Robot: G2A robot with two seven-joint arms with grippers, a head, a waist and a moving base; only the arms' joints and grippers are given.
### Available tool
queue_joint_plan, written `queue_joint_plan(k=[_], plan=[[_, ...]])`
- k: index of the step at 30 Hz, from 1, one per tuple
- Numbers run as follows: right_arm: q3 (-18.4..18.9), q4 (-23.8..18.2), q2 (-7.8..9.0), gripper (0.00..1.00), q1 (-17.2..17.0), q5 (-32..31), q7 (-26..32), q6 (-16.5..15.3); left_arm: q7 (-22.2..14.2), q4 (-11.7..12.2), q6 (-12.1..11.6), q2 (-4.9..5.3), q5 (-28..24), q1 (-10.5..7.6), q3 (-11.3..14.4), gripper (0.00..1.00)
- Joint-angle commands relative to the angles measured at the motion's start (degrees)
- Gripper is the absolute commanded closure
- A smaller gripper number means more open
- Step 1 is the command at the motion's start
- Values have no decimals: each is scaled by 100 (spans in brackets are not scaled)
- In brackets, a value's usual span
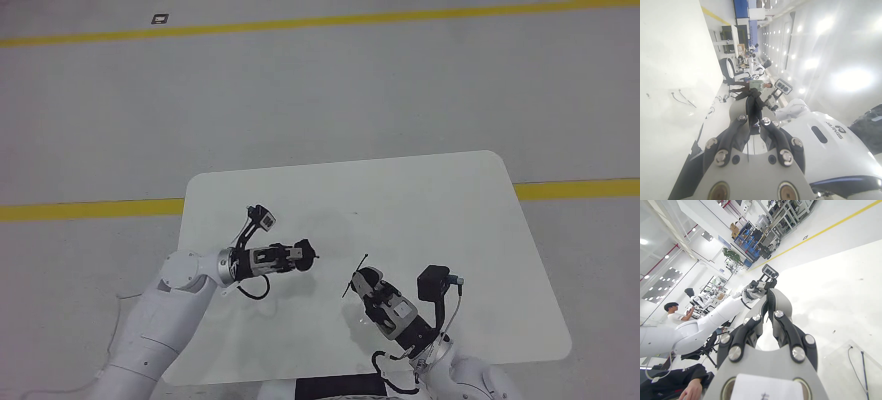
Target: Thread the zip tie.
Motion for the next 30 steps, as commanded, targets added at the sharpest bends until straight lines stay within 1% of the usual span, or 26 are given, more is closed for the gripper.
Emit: queue_joint_plan(k=[1, 5, 7, 9, 28, 30], plan=[[0, 0, 0, 100, 0, 0, 0, 0, 271, -10, 0, -23, 168, 7, 39, 100], [0, 0, 0, 100, 0, 0, 0, 0, 825, -87, 0, -82, 510, 69, 92, 100], [0, 0, 0, 100, 0, 0, 0, 0, 973, -90, 0, -113, 564, 98, 136, 100], [0, 0, 0, 100, 0, 0, 0, 0, 1085, -63, 0, -145, 633, 88, 180, 100], [0, 0, 0, 100, 0, 0, 0, 0, 1097, -61, 0, -149, 651, 83, 186, 100], [0, 44, -2, 100, 72, -68, -56, 66, 1097, -61, 0, -149, 651, 83, 186, 100]])
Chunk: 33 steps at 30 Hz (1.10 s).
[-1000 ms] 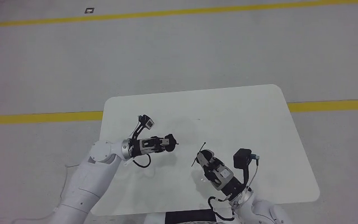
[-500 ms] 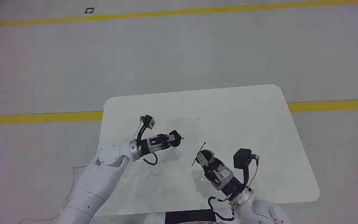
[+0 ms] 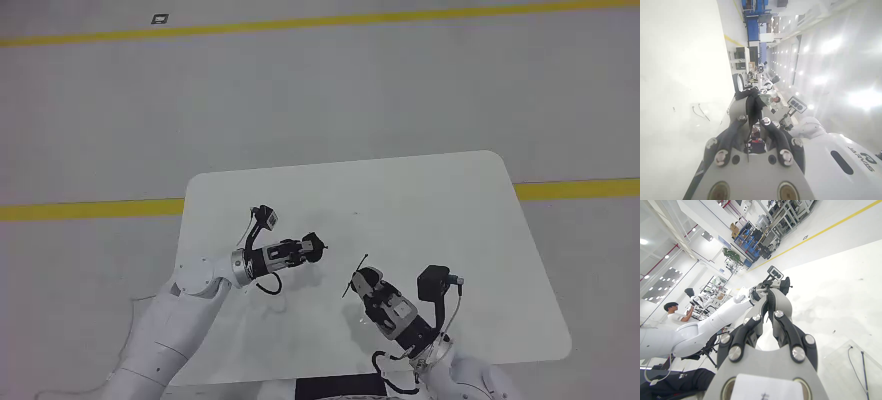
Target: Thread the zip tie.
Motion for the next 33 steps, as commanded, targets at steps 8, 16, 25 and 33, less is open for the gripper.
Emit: queue_joint_plan(k=[8, 16, 25, 33], plan=[[-495, 378, -45, 100, 339, -621, -755, 350, 0, 0, 0, 0, 0, 0, 0, 100], [-1261, 888, -180, 100, 963, -1384, -1707, 1048, 0, 0, 0, 0, 0, 0, 0, 100], [-1834, 1550, -341, 100, 1639, -2030, -2306, 1891, 0, 0, 0, 0, 0, 0, 0, 100], [-1839, 1558, -349, 100, 1663, -2025, -2371, 1921, 0, 0, 0, 0, 0, 0, 0, 100]])
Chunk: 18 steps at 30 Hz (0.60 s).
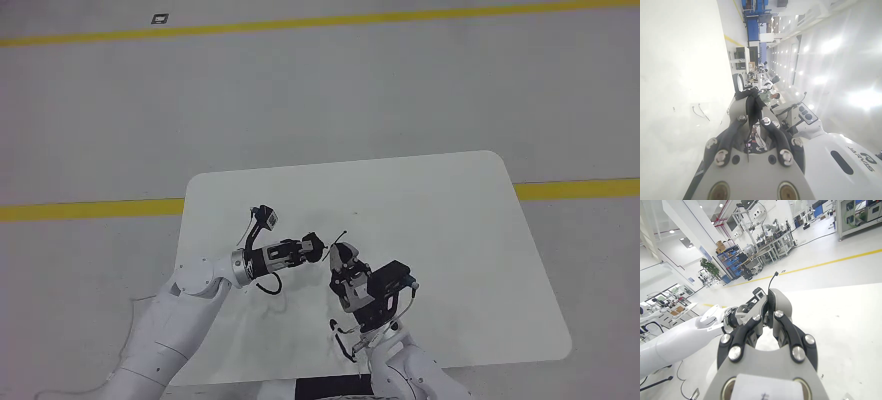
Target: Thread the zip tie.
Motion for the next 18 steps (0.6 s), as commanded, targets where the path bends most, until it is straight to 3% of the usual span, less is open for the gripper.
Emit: queue_joint_plan(k=[1, 3, 18], plan=[[0, 0, 0, 100, 0, -1, 0, 0, 0, 0, 0, 0, 0, 0, 0, 100], [1, 7, 0, 100, 6, 5, 11, 0, 0, 0, 0, 0, 0, 0, 0, 100], [-281, 759, -180, 100, 557, -352, -547, 841, 0, 0, 0, 0, 0, 0, 0, 100]])
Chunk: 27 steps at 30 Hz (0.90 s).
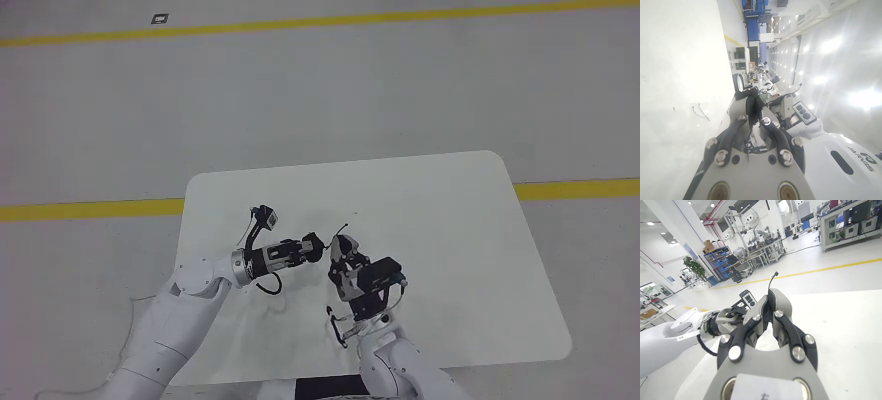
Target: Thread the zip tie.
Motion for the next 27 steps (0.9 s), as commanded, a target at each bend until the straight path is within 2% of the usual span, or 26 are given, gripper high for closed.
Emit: queue_joint_plan(k=[1, 27], plan=[[0, 19, -7, 100, 11, -11, -32, 44, 0, 0, 0, 0, 0, 0, 0, 100], [-2, 174, -65, 100, 74, -255, -66, 129, 0, 0, 0, 0, 0, 0, 0, 100]])
